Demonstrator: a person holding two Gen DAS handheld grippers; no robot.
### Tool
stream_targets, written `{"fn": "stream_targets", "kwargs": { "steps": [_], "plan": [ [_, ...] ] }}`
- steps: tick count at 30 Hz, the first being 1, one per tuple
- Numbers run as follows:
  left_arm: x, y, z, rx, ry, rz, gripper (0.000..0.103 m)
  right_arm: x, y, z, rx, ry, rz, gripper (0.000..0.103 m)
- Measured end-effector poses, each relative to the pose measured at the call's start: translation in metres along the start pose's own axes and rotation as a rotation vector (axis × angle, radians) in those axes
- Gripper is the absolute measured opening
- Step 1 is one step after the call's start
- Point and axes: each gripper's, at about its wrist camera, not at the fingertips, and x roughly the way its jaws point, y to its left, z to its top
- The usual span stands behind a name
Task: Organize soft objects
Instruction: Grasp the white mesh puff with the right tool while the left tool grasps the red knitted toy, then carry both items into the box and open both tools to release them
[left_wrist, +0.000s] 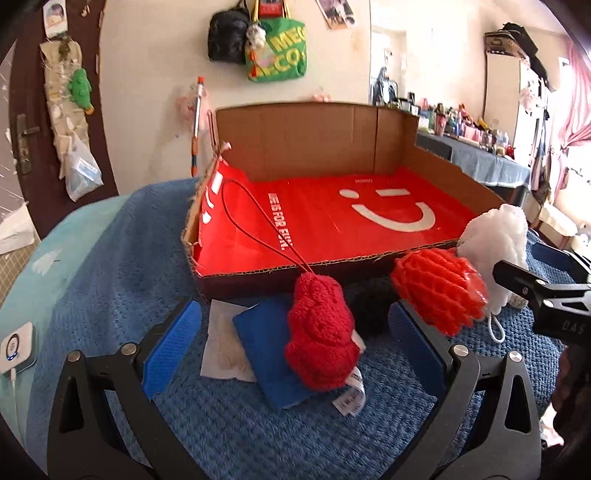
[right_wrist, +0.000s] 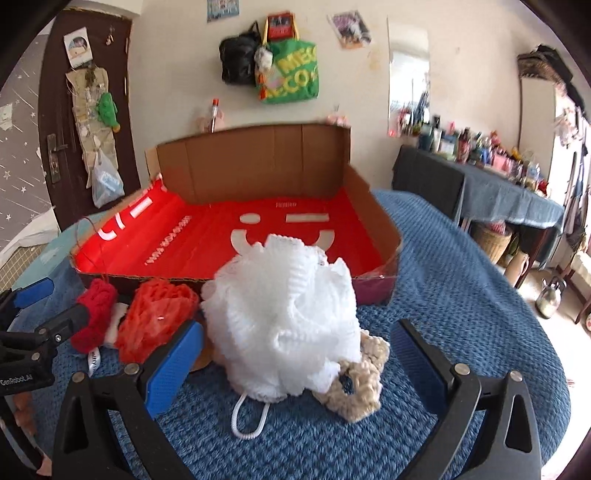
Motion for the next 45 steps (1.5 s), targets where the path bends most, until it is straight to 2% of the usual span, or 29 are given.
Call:
{"fn": "stream_targets", "kwargs": {
  "steps": [6,8,10,11,13,15,17,19,31,34,38,41,45],
  "plan": [
    [0.013,0.001,0.003,0.034,0.044,-0.017,0.103,0.02,-0.004,0.005,0.001,0.06,0.045,0.103],
    [0.016,0.0,0.004,0.04,0.05,-0.028,0.098,0.024,-0.004,0.006,-0.001,0.068,0.067,0.1],
    [0.017,0.0,0.004,0.042,0.057,-0.05,0.084,0.029,-0.002,0.008,-0.009,0.08,0.087,0.085],
    [0.019,0.0,0.004,0.044,0.067,-0.063,0.081,0.031,-0.001,0.008,-0.012,0.087,0.095,0.084],
    [0.022,-0.002,0.004,0.048,0.083,-0.093,0.053,0.031,0.001,0.007,-0.016,0.083,0.104,0.08],
    [0.024,-0.004,0.002,0.054,0.101,-0.134,0.034,0.029,0.0,0.006,-0.013,0.075,0.117,0.073],
    [0.024,-0.007,0.001,0.06,0.11,-0.163,0.034,0.027,-0.002,0.006,-0.01,0.072,0.134,0.069],
    [0.02,-0.01,0.002,0.073,0.091,-0.155,0.034,0.023,-0.002,0.007,-0.011,0.057,0.137,0.066],
    [-0.002,-0.014,0.021,0.088,0.013,-0.164,0.034,-0.004,-0.003,0.022,-0.032,-0.03,0.153,0.066],
    [-0.007,-0.014,0.037,0.106,-0.03,-0.163,0.034,-0.008,-0.001,0.037,-0.047,-0.062,0.166,0.066],
    [-0.002,-0.012,0.065,0.114,-0.057,-0.211,0.034,-0.004,0.0,0.07,-0.056,-0.094,0.21,0.066],
    [0.014,-0.01,0.092,0.116,-0.041,-0.267,0.034,0.011,0.003,0.101,-0.074,-0.096,0.237,0.066],
    [0.046,-0.009,0.128,0.118,0.003,-0.309,0.034,0.044,0.006,0.139,-0.079,-0.048,0.26,0.066]
  ]
}}
